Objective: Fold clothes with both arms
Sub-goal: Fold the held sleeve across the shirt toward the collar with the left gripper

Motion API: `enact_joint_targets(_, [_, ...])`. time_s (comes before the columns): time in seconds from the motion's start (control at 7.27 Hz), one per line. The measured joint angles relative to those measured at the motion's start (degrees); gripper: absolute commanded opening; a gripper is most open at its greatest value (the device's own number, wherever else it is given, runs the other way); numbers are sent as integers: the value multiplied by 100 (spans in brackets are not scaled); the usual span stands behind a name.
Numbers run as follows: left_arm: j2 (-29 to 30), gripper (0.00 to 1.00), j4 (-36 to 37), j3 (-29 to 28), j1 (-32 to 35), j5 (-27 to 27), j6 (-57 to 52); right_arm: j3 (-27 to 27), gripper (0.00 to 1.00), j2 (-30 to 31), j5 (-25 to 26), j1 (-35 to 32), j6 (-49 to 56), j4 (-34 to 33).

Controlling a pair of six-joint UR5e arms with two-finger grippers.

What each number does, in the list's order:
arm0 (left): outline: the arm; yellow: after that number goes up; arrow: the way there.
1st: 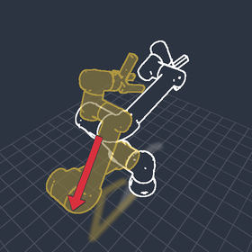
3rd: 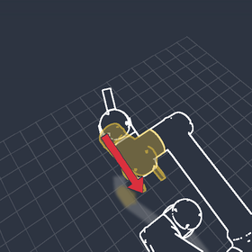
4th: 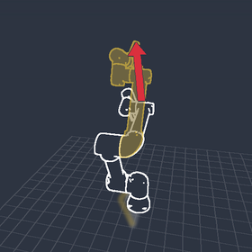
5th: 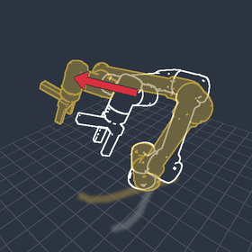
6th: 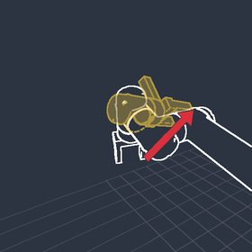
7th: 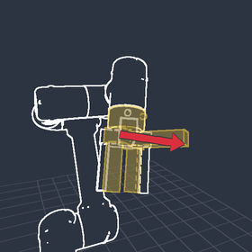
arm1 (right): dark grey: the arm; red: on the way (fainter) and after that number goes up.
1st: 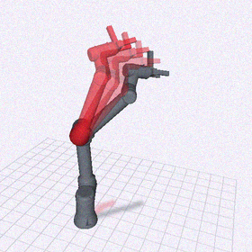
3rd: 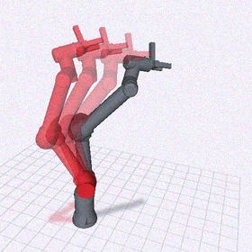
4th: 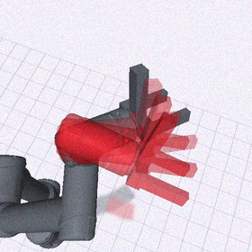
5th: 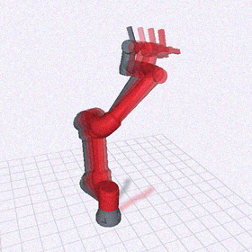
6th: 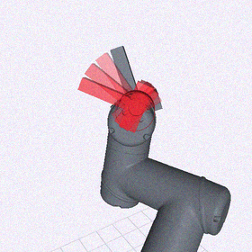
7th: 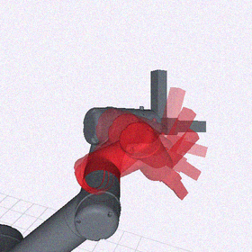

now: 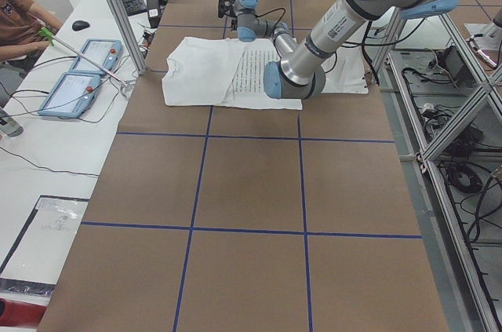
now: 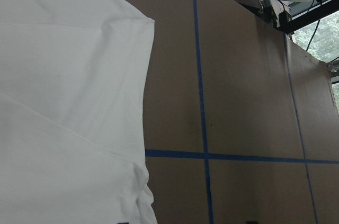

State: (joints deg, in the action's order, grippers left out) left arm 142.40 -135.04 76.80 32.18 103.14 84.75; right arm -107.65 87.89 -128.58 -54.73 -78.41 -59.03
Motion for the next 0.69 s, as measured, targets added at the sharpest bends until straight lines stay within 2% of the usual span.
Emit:
enact_joint_targets(0.41, [-1519, 77, 1858, 2471, 384, 389, -1068, -1101, 97, 211, 2262, 2537, -2734, 24])
enact_joint_targets(0.55, [-1799, 77, 2184, 2946, 419, 403, -1186, -1299, 96, 323, 3099, 3349, -3423, -90])
enact_joint_targets(0.69, [-1955, 77, 2313, 3133, 439, 407, -1225, -1398, 93, 417, 3875, 4030, -3988, -269])
